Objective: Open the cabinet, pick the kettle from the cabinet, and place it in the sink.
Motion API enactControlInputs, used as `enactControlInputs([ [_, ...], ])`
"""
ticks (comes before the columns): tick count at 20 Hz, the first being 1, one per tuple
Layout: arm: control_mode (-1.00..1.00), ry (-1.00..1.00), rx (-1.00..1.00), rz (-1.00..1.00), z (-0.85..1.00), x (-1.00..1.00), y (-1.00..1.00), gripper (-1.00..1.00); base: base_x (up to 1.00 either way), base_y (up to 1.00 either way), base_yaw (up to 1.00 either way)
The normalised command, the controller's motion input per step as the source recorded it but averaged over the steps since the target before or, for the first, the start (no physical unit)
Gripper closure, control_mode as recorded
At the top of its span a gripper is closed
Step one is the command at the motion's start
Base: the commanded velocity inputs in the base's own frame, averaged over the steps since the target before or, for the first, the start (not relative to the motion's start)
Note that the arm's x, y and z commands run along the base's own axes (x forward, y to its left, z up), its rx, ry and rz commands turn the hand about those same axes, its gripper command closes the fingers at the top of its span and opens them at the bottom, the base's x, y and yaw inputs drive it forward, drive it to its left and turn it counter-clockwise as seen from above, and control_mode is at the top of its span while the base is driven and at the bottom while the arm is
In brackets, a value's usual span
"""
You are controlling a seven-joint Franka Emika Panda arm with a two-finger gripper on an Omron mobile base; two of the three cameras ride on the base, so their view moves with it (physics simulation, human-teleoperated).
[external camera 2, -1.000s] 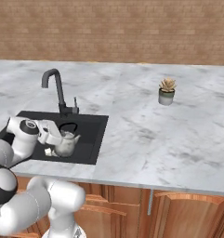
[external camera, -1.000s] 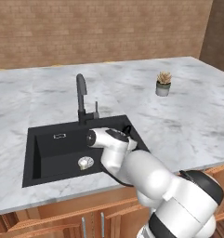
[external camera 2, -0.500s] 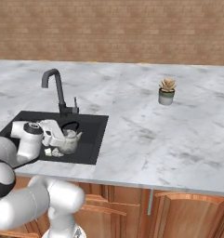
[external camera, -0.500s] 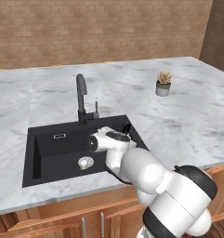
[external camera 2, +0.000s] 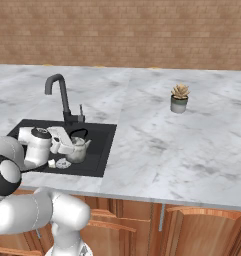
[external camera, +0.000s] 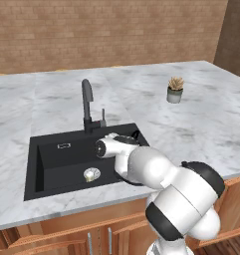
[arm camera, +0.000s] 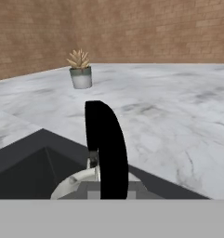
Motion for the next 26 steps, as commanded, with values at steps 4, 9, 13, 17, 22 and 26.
enactControlInputs([
  [4, -1.00, 0.01, 0.00, 0.00, -0.03, 0.22, 0.00, 1.00, 0.00, 0.00, 0.00],
  [9, -1.00, 0.00, 0.00, 0.00, -0.10, 0.15, 0.00, 1.00, 0.00, 0.00, 0.00],
  [13, -1.00, 0.00, 0.00, 0.00, -0.15, 0.12, 0.00, 1.00, 0.00, 0.00, 0.00],
  [17, -1.00, 0.00, 0.00, 0.00, -0.18, 0.06, 0.00, 1.00, 0.00, 0.00, 0.00],
  [22, -1.00, 0.00, 0.00, 0.00, -0.17, 0.05, 0.00, 1.00, 0.00, 0.00, 0.00],
  [26, -1.00, 0.00, 0.00, 0.00, -0.14, 0.05, 0.00, 1.00, 0.00, 0.00, 0.00],
])
